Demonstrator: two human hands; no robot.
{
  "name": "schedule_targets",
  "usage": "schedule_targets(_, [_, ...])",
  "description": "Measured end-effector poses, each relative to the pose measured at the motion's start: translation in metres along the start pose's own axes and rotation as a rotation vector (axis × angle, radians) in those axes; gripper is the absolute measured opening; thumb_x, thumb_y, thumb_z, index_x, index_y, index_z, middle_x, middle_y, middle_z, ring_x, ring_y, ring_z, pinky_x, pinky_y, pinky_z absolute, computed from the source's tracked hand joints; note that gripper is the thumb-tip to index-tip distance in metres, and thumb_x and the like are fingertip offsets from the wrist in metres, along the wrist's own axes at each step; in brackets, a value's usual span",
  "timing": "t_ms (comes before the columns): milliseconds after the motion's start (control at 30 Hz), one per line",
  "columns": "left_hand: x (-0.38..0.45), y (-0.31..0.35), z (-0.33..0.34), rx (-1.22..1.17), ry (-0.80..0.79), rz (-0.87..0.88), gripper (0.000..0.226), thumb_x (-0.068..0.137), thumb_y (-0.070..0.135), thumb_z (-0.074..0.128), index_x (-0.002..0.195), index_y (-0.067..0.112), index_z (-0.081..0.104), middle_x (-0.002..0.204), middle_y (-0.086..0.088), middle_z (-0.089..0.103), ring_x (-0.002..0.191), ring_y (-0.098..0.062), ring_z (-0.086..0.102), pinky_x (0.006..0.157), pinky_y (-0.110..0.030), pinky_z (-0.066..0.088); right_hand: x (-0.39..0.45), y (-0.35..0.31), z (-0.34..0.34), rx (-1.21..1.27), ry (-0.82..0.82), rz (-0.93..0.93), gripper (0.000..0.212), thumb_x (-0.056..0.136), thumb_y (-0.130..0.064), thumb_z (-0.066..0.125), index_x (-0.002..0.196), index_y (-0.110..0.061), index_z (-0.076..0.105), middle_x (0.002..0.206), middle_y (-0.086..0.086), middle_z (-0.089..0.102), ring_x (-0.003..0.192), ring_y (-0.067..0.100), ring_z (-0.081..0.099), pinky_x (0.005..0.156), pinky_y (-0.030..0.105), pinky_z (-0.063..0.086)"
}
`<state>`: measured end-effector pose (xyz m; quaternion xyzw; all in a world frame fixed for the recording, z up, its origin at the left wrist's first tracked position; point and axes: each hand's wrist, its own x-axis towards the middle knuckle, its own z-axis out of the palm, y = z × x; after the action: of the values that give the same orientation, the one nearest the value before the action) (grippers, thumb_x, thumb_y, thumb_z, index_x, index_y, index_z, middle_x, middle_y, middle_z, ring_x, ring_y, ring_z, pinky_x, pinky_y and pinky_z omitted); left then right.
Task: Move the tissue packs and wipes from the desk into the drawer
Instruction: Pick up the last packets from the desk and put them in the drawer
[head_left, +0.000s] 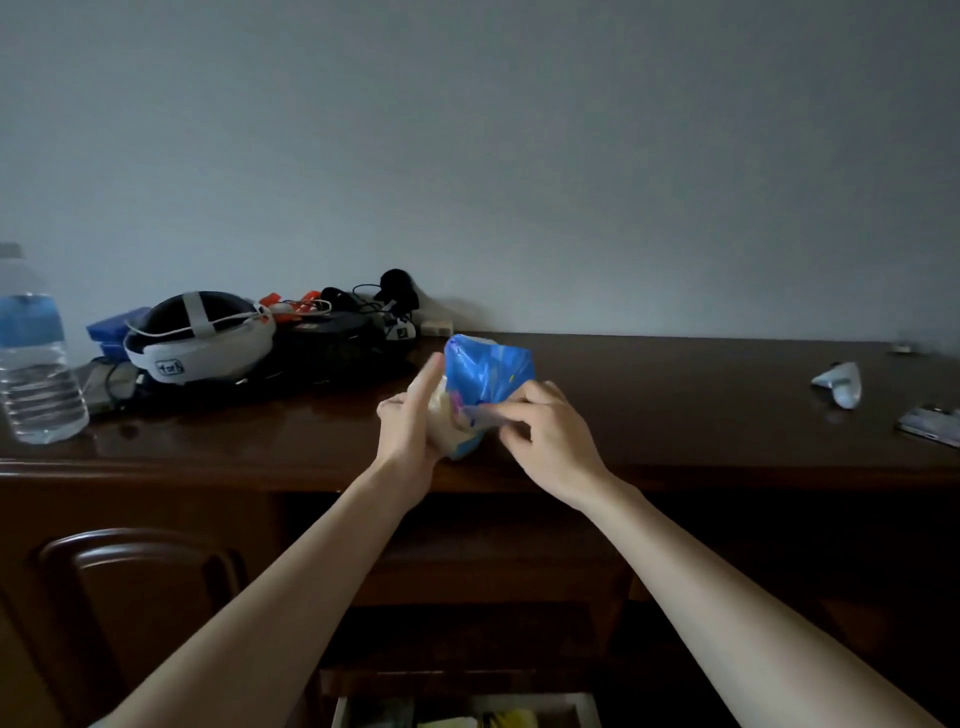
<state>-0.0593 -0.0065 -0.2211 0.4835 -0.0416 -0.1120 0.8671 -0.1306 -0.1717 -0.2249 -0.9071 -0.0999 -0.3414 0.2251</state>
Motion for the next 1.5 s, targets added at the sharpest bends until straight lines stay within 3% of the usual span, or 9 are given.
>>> schedule_targets(167, [0.015,-0.004,-0.023,0.174,0.283,0.189,0.063,0.074,0.004,0.076,0.13,0.019,0.053,0.111,-0.009,0.067,0.09,-0.02,0.071,0.063,-0.03,0.06,-0.002,-0.002,0.017,0.388,-0.046,0.007,0.036,0.084,-0.007,0.067,0.111,-0.028,0.078,0.107,-0.013,0.066,0.109,0.007,0.062,0.094,0.018,0.047])
schedule_targets(333, [0.067,0.041,-0.044,0.39,0.451,0.345,0.064,0.076,0.008,0.067,0.133,0.033,0.052,0.113,0.0,0.066,0.099,-0.021,0.067,0.083,-0.042,0.06,0.061,0.023,0.034,0.309,0.0,0.212,0.037,0.085,-0.019,0.059,0.116,-0.036,0.069,0.113,-0.019,0.065,0.111,0.001,0.061,0.094,0.032,0.054])
schedule_targets(567, [0.151,0.062,-0.069,0.712,0.292,0.339,0.056,0.081,0.016,0.068,0.132,0.033,0.053,0.109,0.004,0.066,0.097,-0.016,0.066,0.074,-0.038,0.06,0.181,0.079,0.11,-0.07,-0.316,0.379,0.054,0.092,-0.036,0.062,0.144,-0.03,0.047,0.144,0.0,0.053,0.13,0.023,0.054,0.095,0.038,0.048])
schedule_targets(767, [0.197,0.047,-0.089,1.207,0.188,0.475,0.051,0.082,0.037,0.061,0.126,0.054,0.042,0.096,0.016,0.063,0.088,-0.011,0.062,0.076,-0.037,0.053,0.264,0.125,0.174,-0.151,-0.443,0.394,0.043,0.106,-0.042,0.035,0.141,-0.02,0.044,0.145,0.015,0.048,0.133,0.036,0.046,0.102,0.048,0.042])
schedule_targets(900, [0.217,0.046,-0.091,1.269,0.201,0.481,0.047,0.086,0.035,0.058,0.127,0.053,0.043,0.089,0.022,0.058,0.082,-0.007,0.06,0.071,-0.034,0.05,0.302,0.156,0.2,-0.297,-0.509,0.286,0.054,0.104,-0.036,0.046,0.15,-0.01,0.034,0.152,0.019,0.04,0.139,0.038,0.042,0.108,0.051,0.04])
schedule_targets(1000, [0.228,0.044,-0.093,1.319,0.216,0.491,0.051,0.089,0.032,0.058,0.133,0.052,0.045,0.101,0.019,0.059,0.086,-0.005,0.055,0.071,-0.03,0.042,0.315,0.183,0.219,-0.37,-0.5,0.213,0.051,0.105,-0.028,0.043,0.15,-0.007,0.034,0.153,0.019,0.039,0.137,0.04,0.04,0.11,0.051,0.037])
schedule_targets(1200, [0.233,0.043,-0.095,1.366,0.243,0.466,0.043,0.09,0.029,0.06,0.131,0.041,0.056,0.107,0.013,0.063,0.094,-0.01,0.061,0.075,-0.034,0.05,0.326,0.205,0.232,-0.38,-0.503,0.209,0.058,0.101,-0.037,0.048,0.154,-0.017,0.033,0.156,0.014,0.038,0.139,0.039,0.038,0.113,0.047,0.035])
schedule_targets(1400, [0.23,0.041,-0.092,1.375,0.292,0.434,0.024,0.092,0.03,0.061,0.117,0.03,0.06,0.1,0.01,0.062,0.082,-0.006,0.058,0.071,-0.033,0.052,0.321,0.197,0.224,-0.314,-0.463,0.189,0.039,0.101,-0.031,0.045,0.134,-0.01,0.045,0.146,0.016,0.046,0.135,0.036,0.037,0.107,0.047,0.038])
schedule_targets(1500, [0.229,0.042,-0.091,1.354,0.259,0.474,0.047,0.091,0.029,0.06,0.135,0.043,0.052,0.1,0.015,0.06,0.084,-0.005,0.056,0.069,-0.031,0.046,0.315,0.188,0.217,-0.217,-0.539,0.244,0.036,0.102,-0.03,0.046,0.125,-0.005,0.039,0.136,0.027,0.054,0.125,0.043,0.052,0.103,0.048,0.044])
